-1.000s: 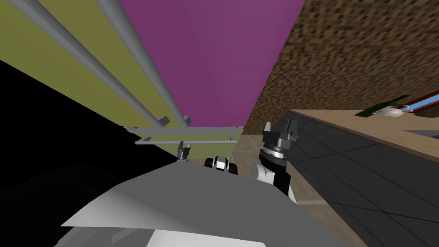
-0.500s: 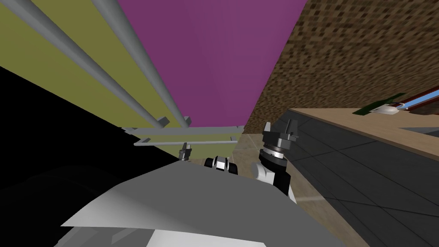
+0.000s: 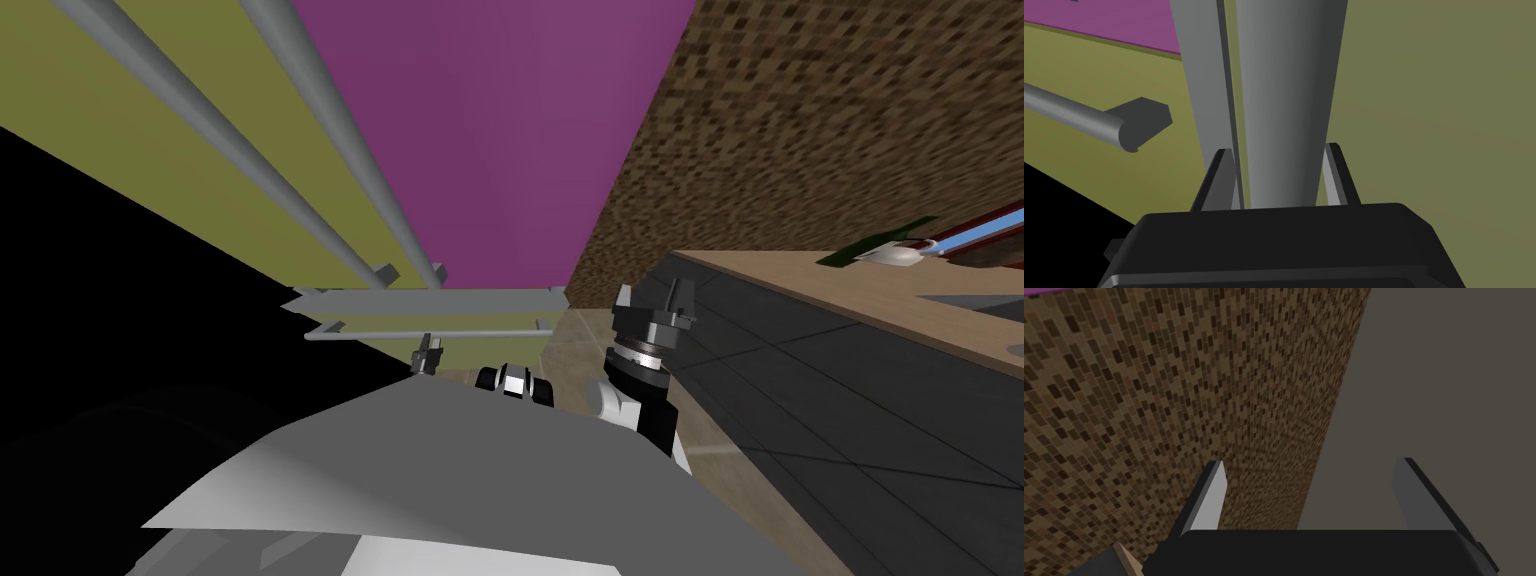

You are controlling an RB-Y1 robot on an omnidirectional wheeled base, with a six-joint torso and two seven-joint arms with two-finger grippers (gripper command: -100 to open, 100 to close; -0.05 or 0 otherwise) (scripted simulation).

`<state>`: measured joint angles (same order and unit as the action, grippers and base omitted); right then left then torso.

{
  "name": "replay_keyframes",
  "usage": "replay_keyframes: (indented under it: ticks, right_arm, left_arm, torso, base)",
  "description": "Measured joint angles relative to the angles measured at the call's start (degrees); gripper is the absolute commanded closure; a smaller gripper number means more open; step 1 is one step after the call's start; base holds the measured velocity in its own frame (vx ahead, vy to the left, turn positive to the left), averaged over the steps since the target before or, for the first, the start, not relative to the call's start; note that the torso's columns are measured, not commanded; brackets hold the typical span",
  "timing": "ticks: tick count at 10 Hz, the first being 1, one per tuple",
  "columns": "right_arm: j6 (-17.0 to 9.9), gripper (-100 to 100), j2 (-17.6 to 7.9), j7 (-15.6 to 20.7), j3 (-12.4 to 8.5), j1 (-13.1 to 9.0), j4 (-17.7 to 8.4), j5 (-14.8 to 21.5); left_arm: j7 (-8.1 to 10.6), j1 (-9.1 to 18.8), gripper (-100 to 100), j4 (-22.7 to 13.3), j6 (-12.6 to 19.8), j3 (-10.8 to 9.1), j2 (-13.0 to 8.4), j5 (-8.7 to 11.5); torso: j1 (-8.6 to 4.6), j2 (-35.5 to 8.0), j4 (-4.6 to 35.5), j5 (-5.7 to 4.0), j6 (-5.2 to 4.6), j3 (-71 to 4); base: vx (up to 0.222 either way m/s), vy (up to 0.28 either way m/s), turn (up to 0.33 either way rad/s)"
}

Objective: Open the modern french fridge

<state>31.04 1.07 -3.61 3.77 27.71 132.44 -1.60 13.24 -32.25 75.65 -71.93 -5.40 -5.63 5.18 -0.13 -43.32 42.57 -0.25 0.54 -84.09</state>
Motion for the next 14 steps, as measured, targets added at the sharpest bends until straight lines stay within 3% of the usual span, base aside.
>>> replay_keyframes:
  ticks: [4,9,14]
  right_arm:
    - [0.0,0,0.0,0.0,0.0,0.0,0.0,0.0]
    - [0.0,0,0.0,0.0,0.0,0.0,0.0,0.0]
    - [0.0,0,-0.01,0.0,0.0,0.0,0.0,0.0]
  left_arm:
    - [0.99,-1.97,100,2.66,1.01,0.15,-0.58,0.12]
    - [1.39,-3.26,100,3.12,-0.87,0.41,-0.64,-0.04]
    - [0.33,4.8,100,-4.28,1.46,0.23,-1.09,-0.08]
  torso:
    - [-0.15,-0.16,-0.03,0.03,0.01,0.08]
    - [-0.33,0.12,-0.11,0.02,-0.03,-0.07]
    - [0.17,0.97,0.03,-0.16,-0.34,-0.61]
  base:
    - [-0.103,-0.03,0.011]
    - [-0.156,-0.032,0.022]
    - [-0.141,-0.015,0.031]
